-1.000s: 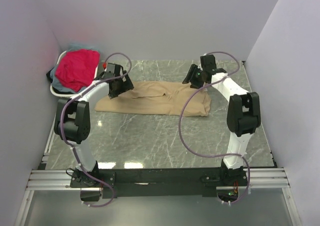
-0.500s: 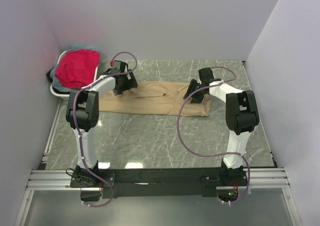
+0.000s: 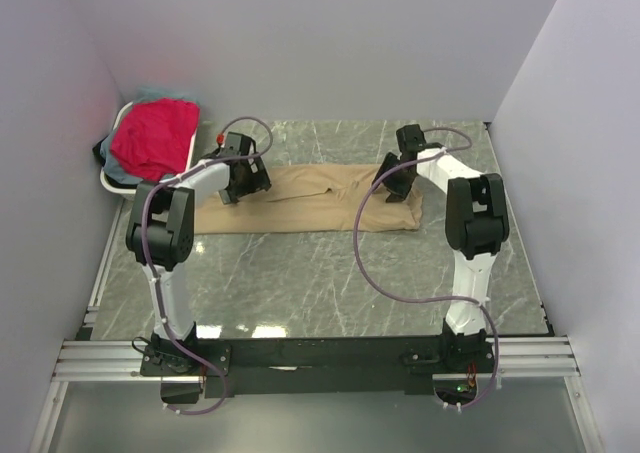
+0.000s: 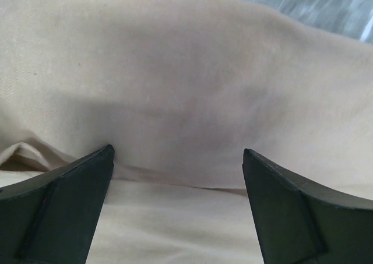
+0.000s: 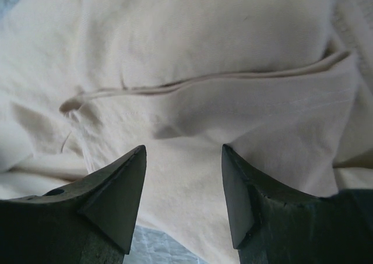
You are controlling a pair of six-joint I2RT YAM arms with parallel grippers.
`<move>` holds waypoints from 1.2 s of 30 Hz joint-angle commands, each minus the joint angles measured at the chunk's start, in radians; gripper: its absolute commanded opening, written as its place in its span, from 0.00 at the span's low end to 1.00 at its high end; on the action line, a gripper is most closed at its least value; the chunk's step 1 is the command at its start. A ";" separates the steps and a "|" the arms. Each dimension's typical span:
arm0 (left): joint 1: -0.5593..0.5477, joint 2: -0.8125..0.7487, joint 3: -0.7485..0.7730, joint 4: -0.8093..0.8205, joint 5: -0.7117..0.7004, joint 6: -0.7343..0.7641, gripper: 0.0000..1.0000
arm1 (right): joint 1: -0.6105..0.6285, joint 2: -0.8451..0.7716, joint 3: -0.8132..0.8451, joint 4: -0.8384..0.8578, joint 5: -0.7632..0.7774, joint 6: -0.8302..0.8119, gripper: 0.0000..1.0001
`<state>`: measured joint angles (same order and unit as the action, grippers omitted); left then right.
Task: Fold and stack the t-shirts
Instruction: Fold the tshirt
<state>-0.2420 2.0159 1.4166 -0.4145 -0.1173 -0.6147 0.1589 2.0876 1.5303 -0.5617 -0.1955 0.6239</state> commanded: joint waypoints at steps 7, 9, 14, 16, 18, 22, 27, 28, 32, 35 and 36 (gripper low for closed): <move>-0.086 -0.115 -0.244 -0.080 0.074 -0.097 0.99 | -0.025 0.178 0.361 -0.295 0.189 -0.065 0.62; -0.123 -0.154 -0.306 -0.061 0.100 -0.125 1.00 | -0.027 0.225 0.456 -0.314 0.185 -0.078 0.62; -0.215 -0.245 -0.424 -0.020 0.174 -0.197 0.99 | -0.028 0.360 0.709 -0.432 0.150 -0.105 0.63; -0.261 -0.269 -0.456 -0.020 0.177 -0.214 0.99 | -0.028 0.388 0.763 -0.460 0.118 -0.116 0.63; -0.302 -0.296 -0.478 -0.023 0.186 -0.244 0.99 | -0.028 0.413 0.809 -0.458 0.096 -0.122 0.64; -0.402 -0.339 -0.537 0.014 0.225 -0.305 1.00 | -0.033 0.454 0.867 -0.429 0.012 -0.131 0.67; -0.580 -0.301 -0.516 0.000 0.231 -0.352 1.00 | -0.032 0.509 0.927 -0.371 -0.133 -0.125 0.75; -0.604 -0.293 -0.504 -0.001 0.235 -0.367 0.99 | -0.033 0.511 0.924 -0.354 -0.140 -0.122 0.80; -0.727 -0.276 -0.450 -0.026 0.248 -0.411 0.99 | -0.033 0.483 0.897 -0.261 -0.165 -0.144 0.82; -0.796 -0.299 -0.401 -0.085 0.203 -0.428 0.99 | -0.045 0.419 0.835 -0.163 -0.225 -0.145 0.83; -0.806 -0.308 -0.384 -0.113 0.171 -0.430 0.99 | -0.050 0.398 0.818 -0.114 -0.238 -0.141 0.83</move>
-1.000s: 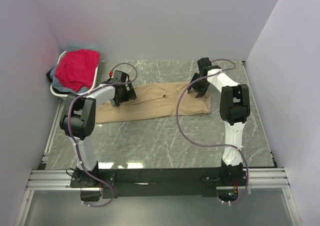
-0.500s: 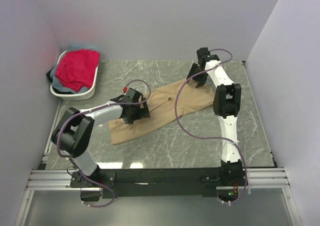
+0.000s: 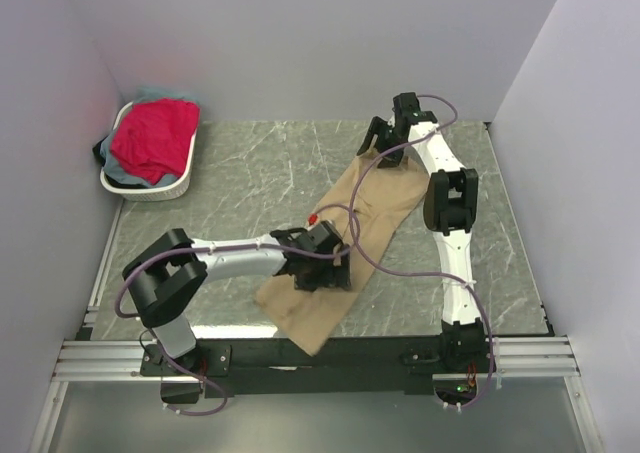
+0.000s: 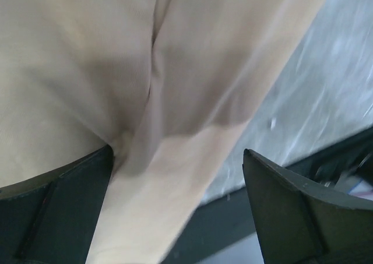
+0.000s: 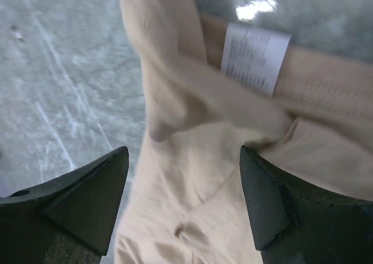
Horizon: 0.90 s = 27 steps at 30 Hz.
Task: Fold and stack the t-shirts
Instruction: Fold the tshirt
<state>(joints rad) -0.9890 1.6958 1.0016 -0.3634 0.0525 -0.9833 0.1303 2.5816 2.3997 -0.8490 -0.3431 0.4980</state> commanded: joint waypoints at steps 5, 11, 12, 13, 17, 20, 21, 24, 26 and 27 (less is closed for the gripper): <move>-0.048 -0.079 0.182 -0.336 -0.297 0.004 0.99 | -0.044 -0.361 -0.296 0.327 0.004 -0.033 0.87; 0.127 -0.033 0.394 -0.338 -0.324 0.210 0.99 | -0.086 -0.731 -0.704 0.507 0.232 -0.027 1.00; 0.180 -0.025 0.413 -0.306 -0.297 0.247 0.99 | -0.098 -0.759 -0.735 0.496 0.246 -0.019 1.00; 0.205 -0.013 0.457 -0.239 -0.266 0.321 0.99 | -0.112 -0.791 -0.773 0.484 0.245 -0.001 1.00; 0.312 0.125 0.600 -0.108 -0.120 0.455 0.99 | -0.182 -0.850 -0.899 0.465 0.201 0.043 1.00; 0.383 0.254 0.741 -0.036 0.021 0.524 0.99 | -0.218 -0.911 -1.043 0.530 0.184 0.077 1.00; 0.412 0.286 0.770 -0.016 0.082 0.541 1.00 | -0.240 -0.928 -1.082 0.566 0.184 0.094 1.00; 0.469 0.421 0.900 0.039 0.294 0.552 0.99 | -0.279 -0.980 -1.204 0.632 0.124 0.125 1.00; 0.487 0.525 1.006 0.056 0.418 0.538 0.99 | -0.302 -1.003 -1.269 0.653 0.096 0.132 1.00; 0.503 0.560 1.044 0.063 0.455 0.537 1.00 | -0.307 -1.005 -1.283 0.663 0.089 0.135 1.00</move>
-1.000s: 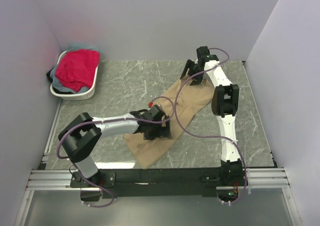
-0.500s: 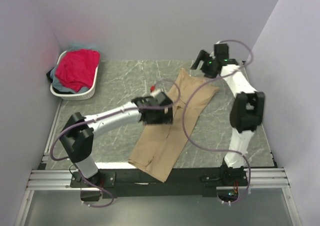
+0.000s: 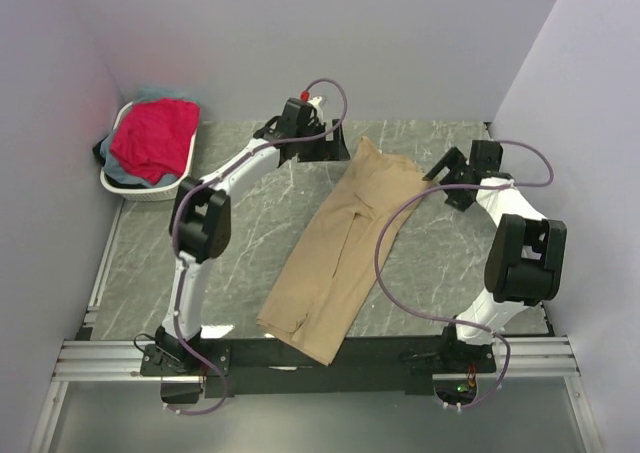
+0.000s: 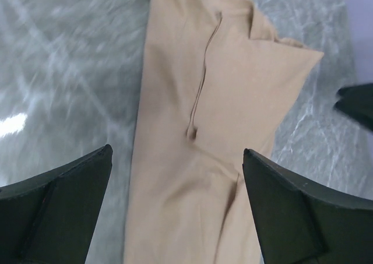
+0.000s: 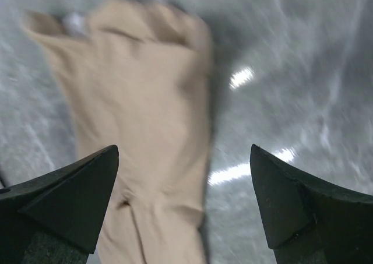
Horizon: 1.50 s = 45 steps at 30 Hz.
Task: Fold and stack the t-shirts
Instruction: Fold the tshirt
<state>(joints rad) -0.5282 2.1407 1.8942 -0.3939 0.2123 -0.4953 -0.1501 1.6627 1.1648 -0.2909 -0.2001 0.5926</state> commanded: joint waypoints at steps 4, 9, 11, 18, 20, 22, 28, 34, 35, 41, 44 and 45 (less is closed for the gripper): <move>0.074 0.309 0.336 0.125 0.447 -0.012 0.99 | -0.034 -0.060 -0.076 0.116 -0.087 0.041 1.00; 0.115 0.396 0.318 0.292 0.596 -0.118 0.99 | -0.039 0.009 -0.070 0.128 -0.130 0.045 1.00; 0.123 0.441 0.336 0.340 0.630 -0.156 0.99 | -0.037 0.054 -0.050 0.127 -0.139 0.049 1.00; 0.135 0.539 0.384 0.523 0.719 -0.299 0.99 | -0.039 0.129 -0.039 0.157 -0.171 0.072 0.99; 0.137 0.573 0.404 0.552 0.736 -0.341 0.99 | -0.039 0.146 -0.037 0.164 -0.173 0.075 0.99; 0.137 0.610 0.445 0.564 0.742 -0.367 0.99 | -0.037 0.173 -0.030 0.170 -0.180 0.078 0.98; 0.139 0.679 0.467 0.667 0.742 -0.469 0.99 | -0.025 0.285 0.059 0.144 -0.199 0.088 0.92; 0.139 0.732 0.487 0.702 0.745 -0.534 0.92 | 0.018 0.382 0.157 0.124 -0.206 0.101 0.83; 0.139 0.734 0.485 0.702 0.743 -0.537 0.86 | 0.026 0.391 0.168 0.121 -0.209 0.099 0.82; 0.137 0.708 0.428 0.650 0.708 -0.500 0.49 | 0.070 0.440 0.269 0.064 -0.188 0.082 0.73; 0.131 0.693 0.419 0.609 0.687 -0.445 0.43 | 0.093 0.469 0.326 0.021 -0.180 0.065 0.73; 0.129 0.690 0.418 0.572 0.676 -0.433 0.44 | 0.098 0.483 0.337 0.012 -0.179 0.061 0.73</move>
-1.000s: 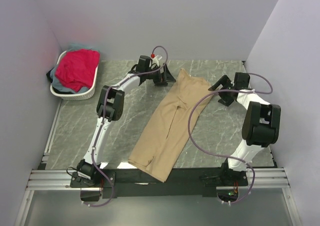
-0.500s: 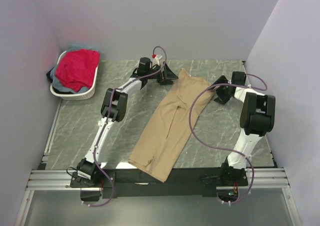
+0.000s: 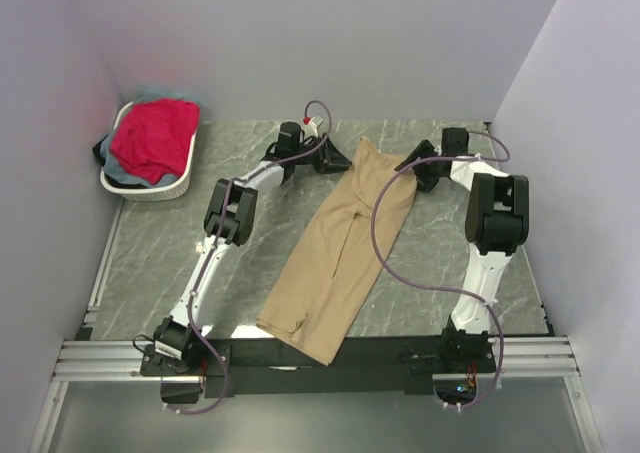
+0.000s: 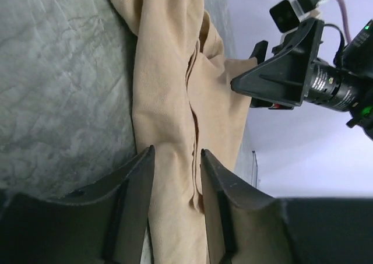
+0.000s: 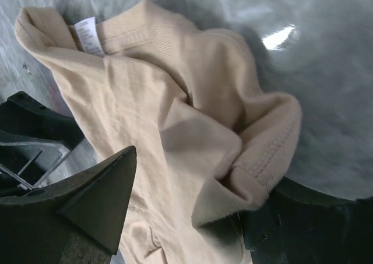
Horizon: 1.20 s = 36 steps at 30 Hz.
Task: Fold and stack the t-shirts
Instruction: Fold the tshirt
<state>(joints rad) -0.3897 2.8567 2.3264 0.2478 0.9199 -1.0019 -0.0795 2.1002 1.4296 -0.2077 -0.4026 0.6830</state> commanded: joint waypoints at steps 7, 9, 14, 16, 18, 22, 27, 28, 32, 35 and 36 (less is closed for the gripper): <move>-0.028 -0.143 -0.102 -0.290 -0.246 0.296 0.70 | 0.075 0.124 0.227 -0.140 0.041 -0.043 0.62; -0.035 -0.155 -0.082 -0.355 -0.343 0.356 0.79 | 0.083 0.153 0.285 -0.174 0.048 -0.049 0.59; -0.064 -0.160 -0.007 -0.528 -0.487 0.442 0.79 | 0.107 0.175 0.333 -0.197 0.050 -0.051 0.60; -0.067 -0.204 -0.067 -0.510 -0.536 0.450 0.79 | 0.113 0.170 0.322 -0.188 0.053 -0.051 0.61; -0.067 -0.262 -0.174 -0.444 -0.591 0.436 0.79 | 0.118 0.167 0.319 -0.185 0.053 -0.053 0.61; -0.089 -0.362 -0.298 -0.374 -0.700 0.460 0.79 | 0.121 0.161 0.307 -0.179 0.051 -0.059 0.61; -0.106 -0.298 -0.148 -0.496 -0.733 0.493 0.79 | 0.121 0.156 0.298 -0.177 0.048 -0.063 0.62; -0.107 -0.292 -0.139 -0.498 -0.731 0.494 0.79 | 0.124 0.156 0.296 -0.176 0.047 -0.066 0.62; -0.112 -0.316 -0.208 -0.463 -0.802 0.480 0.79 | 0.126 0.159 0.304 -0.182 0.048 -0.071 0.62; -0.115 -0.300 -0.176 -0.499 -0.832 0.477 0.79 | 0.127 0.190 0.345 -0.205 0.039 -0.080 0.62; -0.115 -0.281 -0.159 -0.511 -0.842 0.483 0.79 | 0.130 0.204 0.385 -0.229 0.027 -0.082 0.63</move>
<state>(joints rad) -0.4995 2.5488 2.1334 -0.1894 0.1654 -0.5419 0.0326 2.2688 1.7267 -0.3740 -0.3668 0.6296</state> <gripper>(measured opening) 0.788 0.620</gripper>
